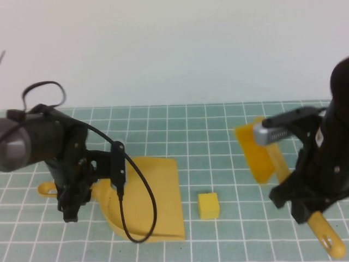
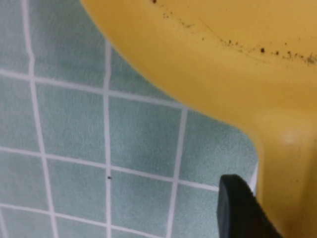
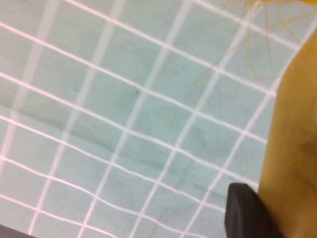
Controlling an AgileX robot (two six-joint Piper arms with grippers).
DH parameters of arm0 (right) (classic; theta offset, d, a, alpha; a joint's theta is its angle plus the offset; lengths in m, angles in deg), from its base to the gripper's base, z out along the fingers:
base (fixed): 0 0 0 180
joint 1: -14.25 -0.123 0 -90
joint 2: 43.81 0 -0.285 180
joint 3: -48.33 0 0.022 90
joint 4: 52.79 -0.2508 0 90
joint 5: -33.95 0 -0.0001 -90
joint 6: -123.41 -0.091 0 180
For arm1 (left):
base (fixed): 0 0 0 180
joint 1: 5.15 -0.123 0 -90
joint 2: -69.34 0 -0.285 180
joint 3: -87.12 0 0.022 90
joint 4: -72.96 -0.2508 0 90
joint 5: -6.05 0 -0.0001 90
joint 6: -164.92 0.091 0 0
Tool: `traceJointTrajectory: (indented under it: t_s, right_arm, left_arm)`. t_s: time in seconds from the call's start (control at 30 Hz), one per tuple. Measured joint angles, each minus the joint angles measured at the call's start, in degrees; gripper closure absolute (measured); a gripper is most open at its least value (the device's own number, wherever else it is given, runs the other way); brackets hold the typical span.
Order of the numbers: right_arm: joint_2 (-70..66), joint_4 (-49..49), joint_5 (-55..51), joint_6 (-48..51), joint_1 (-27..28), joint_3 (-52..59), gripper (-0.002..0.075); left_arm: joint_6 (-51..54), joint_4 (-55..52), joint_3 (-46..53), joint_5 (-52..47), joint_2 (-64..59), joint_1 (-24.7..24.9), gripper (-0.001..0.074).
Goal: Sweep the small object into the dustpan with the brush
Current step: Pick up the dustpan from the table, then sweep the small ball
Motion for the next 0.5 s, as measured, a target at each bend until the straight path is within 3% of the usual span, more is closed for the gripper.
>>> traceJointTrajectory:
  t_s: [0.3, 0.5]
  right_arm:
    - [-0.11, 1.36, 3.57, -5.78, -0.64, 5.95, 0.0548]
    - [-3.13, 1.11, 3.95, -6.70, -1.94, 6.00, 0.0548]
  left_arm:
    - [-13.03, -13.40, 0.00, -4.62, 0.00, 10.22, 0.0735]
    - [-13.77, -14.18, -0.15, -4.21, 0.00, 12.27, 0.0735]
